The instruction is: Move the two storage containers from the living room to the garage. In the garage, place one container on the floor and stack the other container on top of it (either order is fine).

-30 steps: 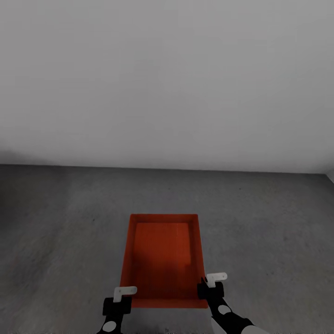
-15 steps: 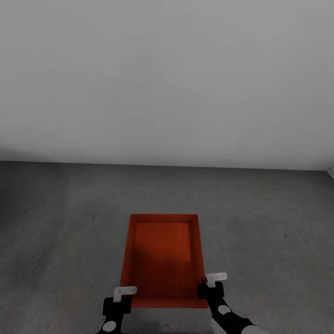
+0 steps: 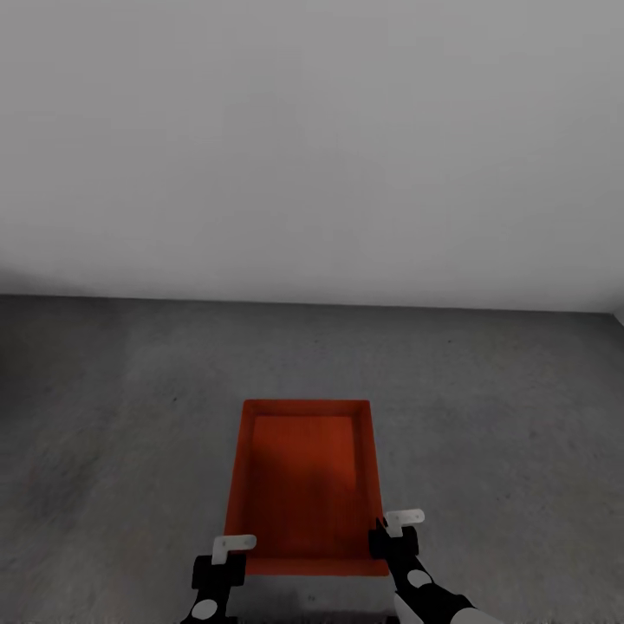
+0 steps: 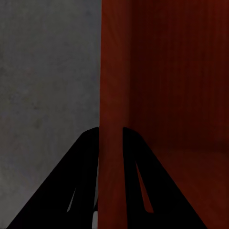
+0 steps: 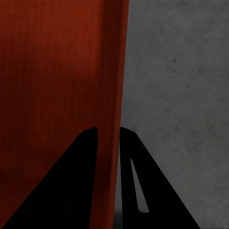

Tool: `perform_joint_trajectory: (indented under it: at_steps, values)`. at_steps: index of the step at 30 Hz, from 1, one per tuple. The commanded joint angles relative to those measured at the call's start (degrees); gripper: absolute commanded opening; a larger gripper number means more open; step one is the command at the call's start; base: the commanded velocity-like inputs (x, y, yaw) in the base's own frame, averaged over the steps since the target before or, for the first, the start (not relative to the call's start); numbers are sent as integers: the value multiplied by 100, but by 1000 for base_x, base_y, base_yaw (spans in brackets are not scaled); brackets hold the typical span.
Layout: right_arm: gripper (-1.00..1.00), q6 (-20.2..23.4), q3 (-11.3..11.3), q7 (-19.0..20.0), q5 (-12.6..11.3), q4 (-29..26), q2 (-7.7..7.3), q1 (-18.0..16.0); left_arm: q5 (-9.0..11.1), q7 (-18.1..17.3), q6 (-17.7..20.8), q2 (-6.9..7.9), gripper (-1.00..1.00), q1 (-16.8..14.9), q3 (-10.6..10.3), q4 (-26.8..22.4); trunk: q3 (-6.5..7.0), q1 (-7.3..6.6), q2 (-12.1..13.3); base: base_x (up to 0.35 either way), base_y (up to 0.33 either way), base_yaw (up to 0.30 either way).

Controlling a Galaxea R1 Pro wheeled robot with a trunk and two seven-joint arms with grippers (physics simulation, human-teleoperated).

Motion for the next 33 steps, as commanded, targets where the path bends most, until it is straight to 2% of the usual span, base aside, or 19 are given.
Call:
perform_joint_trajectory:
  at_steps: [1, 20, 33]
  values:
    - [-100, -45, -318, -271, -160, 17, -2, 1, 440, 227, -318, 1, -100, -6, 196, -189, -13, 0, -3, 0, 0, 0]
    - [-100, -52, -318, -272, -160, 17, -2, -1, 437, 227, -323, -3, -100, -6, 196, -189, -187, 0, -3, 0, 0, 0]
    - [-100, -58, -318, -299, -160, 17, -2, 1, 434, 227, -331, 0, -100, -6, 196, -189, -200, 0, -3, 0, 0, 0]
